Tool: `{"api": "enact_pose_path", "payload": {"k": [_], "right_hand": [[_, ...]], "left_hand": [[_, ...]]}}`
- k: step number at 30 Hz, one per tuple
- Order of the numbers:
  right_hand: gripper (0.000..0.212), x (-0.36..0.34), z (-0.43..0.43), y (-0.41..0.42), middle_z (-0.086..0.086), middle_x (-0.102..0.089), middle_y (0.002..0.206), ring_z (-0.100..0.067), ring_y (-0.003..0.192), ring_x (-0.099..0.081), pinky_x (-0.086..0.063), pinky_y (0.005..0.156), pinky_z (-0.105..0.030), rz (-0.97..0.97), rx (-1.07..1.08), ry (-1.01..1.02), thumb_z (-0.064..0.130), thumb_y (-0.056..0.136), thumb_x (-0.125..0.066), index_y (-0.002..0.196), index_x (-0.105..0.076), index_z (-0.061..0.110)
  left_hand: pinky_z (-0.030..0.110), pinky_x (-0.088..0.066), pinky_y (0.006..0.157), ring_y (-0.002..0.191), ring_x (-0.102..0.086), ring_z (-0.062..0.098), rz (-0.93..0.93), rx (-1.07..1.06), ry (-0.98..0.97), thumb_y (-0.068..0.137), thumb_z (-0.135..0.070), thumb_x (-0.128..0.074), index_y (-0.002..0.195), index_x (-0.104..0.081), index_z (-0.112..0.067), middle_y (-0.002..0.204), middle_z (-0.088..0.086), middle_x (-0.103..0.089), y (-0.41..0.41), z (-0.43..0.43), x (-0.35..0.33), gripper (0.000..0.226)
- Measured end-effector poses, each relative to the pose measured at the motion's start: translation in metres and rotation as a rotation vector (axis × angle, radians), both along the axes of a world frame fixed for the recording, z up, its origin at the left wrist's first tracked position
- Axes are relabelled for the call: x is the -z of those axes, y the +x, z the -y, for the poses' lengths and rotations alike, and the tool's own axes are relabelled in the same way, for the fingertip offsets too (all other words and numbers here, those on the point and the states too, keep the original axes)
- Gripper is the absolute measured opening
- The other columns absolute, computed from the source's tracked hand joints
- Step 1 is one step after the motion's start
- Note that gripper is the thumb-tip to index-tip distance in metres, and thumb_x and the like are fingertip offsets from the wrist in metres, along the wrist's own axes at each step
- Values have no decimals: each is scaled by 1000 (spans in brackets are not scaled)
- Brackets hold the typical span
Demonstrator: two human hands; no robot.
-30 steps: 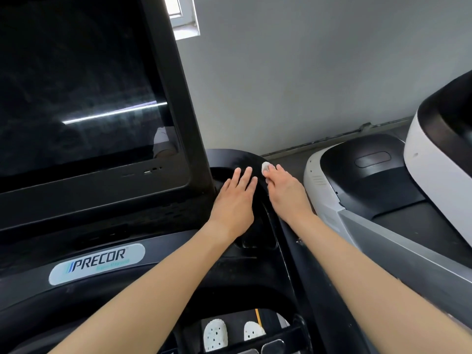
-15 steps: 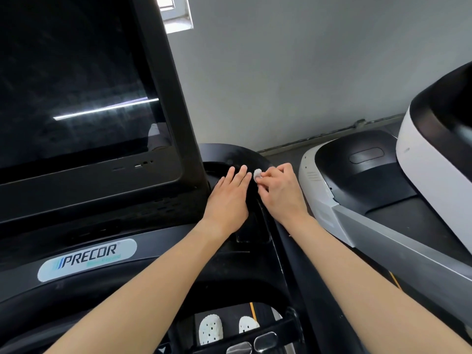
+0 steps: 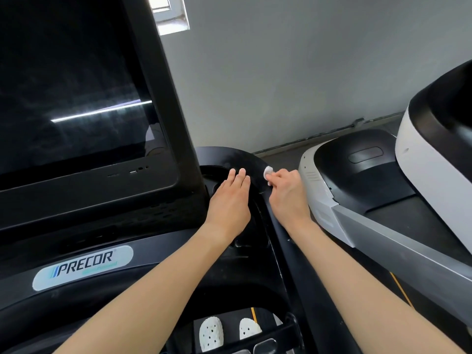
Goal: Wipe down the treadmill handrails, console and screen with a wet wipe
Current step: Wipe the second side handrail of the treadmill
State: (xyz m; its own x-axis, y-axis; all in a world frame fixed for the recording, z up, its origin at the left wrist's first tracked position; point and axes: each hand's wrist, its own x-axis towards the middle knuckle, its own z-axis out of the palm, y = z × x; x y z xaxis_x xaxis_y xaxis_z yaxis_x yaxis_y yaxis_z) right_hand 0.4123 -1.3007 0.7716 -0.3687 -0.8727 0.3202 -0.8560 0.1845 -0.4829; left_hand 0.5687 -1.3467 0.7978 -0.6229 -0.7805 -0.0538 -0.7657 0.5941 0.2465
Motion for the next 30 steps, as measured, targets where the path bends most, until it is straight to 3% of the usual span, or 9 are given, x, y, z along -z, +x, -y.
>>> {"api": "enact_pose_path", "payload": {"k": [3, 11, 14, 20, 24, 27, 30], "right_hand": [[33, 1, -15, 1, -6, -67, 83, -28, 77, -52, -50, 65, -34, -80, -51, -29, -16, 84, -65, 109, -77, 1], [34, -6, 33, -6, -11, -70, 98, -28, 86, -49, -50, 73, -39, -8, -13, 129, -8, 94, -56, 118, -76, 6], [28, -8, 17, -4, -10, -68, 92, -29, 81, -50, -51, 72, -42, -58, -25, 93, -6, 93, -59, 113, -76, 4], [22, -3, -13, 7, -2, -63, 87, -17, 81, -42, -39, 69, -24, -57, -138, -4, -4, 92, -65, 109, -76, 6], [29, -1, 16, 8, -7, -66, 94, -28, 85, -50, -54, 67, -40, -37, -98, 25, -9, 90, -64, 114, -76, 4], [27, -3, 18, 11, -7, -65, 94, -27, 84, -48, -50, 67, -37, -45, -103, 58, -7, 92, -62, 114, -75, 3], [24, -4, -9, 12, -3, -61, 88, -22, 83, -43, -48, 64, -33, -106, -158, 10, -4, 93, -63, 111, -75, 5]], "left_hand": [[35, -21, 128, 160, -2, 22, -16, -5, -1, 99, -4, -48, 163, -17, -12, 173, 5, -9, 0, -1, 1, 72], [36, -31, 124, 159, -4, 21, -19, 3, 10, 98, -3, -53, 163, -21, -14, 173, 3, -11, 1, -1, -2, 73], [36, -30, 125, 160, -2, 21, -12, 15, 6, 97, -3, -52, 163, -19, -14, 173, 2, -9, 3, 0, 0, 75], [37, -27, 126, 159, 2, 20, -23, 26, 6, 97, -3, -51, 164, -16, -14, 173, 3, -4, 6, 0, 3, 76], [39, -20, 128, 159, 5, 22, 13, 57, 20, 98, -10, -52, 165, -10, -17, 173, 0, 4, 16, -1, 4, 80], [38, -22, 127, 159, -5, 25, 38, 68, 10, 97, -14, -56, 163, -22, -15, 173, 4, 0, 28, -11, 6, 74], [38, -34, 122, 154, -25, 27, 115, 138, -65, 94, -20, -59, 153, -44, -12, 168, 12, -23, 44, -24, 16, 61]]}}
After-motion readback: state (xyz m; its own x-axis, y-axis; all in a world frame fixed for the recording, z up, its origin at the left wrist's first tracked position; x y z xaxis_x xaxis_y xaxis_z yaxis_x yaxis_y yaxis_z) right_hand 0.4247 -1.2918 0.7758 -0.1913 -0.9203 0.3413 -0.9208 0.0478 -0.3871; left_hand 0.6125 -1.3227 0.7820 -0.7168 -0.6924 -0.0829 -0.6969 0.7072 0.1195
